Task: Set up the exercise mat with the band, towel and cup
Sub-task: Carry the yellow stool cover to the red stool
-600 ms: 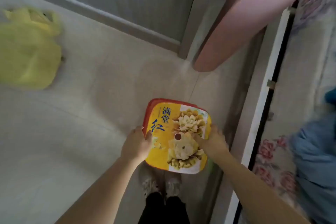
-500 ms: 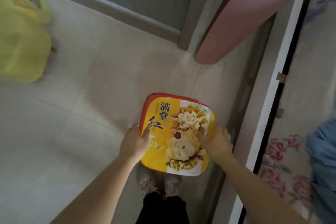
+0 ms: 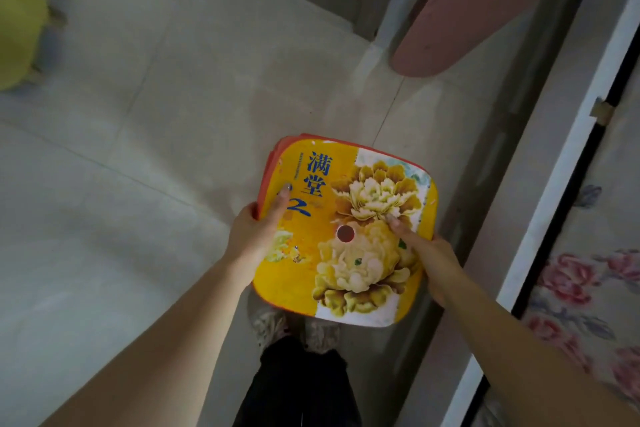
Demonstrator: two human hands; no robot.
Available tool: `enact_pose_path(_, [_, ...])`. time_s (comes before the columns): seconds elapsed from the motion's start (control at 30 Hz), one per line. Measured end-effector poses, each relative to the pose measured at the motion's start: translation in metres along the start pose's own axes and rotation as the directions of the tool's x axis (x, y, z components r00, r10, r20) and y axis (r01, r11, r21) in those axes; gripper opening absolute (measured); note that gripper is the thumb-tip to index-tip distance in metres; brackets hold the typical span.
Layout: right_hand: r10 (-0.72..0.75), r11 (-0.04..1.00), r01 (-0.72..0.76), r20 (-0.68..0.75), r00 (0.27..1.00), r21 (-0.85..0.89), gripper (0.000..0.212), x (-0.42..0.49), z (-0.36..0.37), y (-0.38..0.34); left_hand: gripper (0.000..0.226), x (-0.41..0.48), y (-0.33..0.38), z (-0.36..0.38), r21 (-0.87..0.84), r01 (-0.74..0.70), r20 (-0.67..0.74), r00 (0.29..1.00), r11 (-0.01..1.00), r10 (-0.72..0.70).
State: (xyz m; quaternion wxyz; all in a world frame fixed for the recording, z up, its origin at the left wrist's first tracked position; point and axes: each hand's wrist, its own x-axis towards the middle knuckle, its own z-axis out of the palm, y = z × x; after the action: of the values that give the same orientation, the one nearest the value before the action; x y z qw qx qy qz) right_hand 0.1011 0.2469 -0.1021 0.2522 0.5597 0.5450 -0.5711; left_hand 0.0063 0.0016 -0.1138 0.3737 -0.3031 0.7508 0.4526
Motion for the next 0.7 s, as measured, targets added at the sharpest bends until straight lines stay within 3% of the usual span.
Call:
enact_pose_path(0.07, [-0.030,1.000,0.030,-0.006,1.000,0.008,0.107,-0.007,0.004,-0.008,0.083,-0.004,0.005,-0.009,-0.054,0.031,-0.014,0.999,0.998,-0.032])
enact_pose_path(0.2, [-0.063,0.996,0.063,0.009,0.998,-0.061,0.106,-0.034,0.031,-0.041,0.068,-0.019,0.019,-0.046,-0.161,0.041,-0.104,0.993,0.986,-0.058])
enact_pose_path(0.4, [-0.159,0.975,0.160,0.017,0.987,-0.157,0.100,-0.097,0.117,-0.105,0.070,-0.042,0.032,-0.157,-0.243,0.032,-0.189,0.979,0.969,-0.080])
enact_pose_path(0.7, [-0.298,0.901,0.345,0.201,0.933,-0.262,0.085,-0.225,0.370,-0.186,0.072,-0.058,0.012,-0.435,-0.401,-0.017,-0.297,0.948,0.916,-0.112])
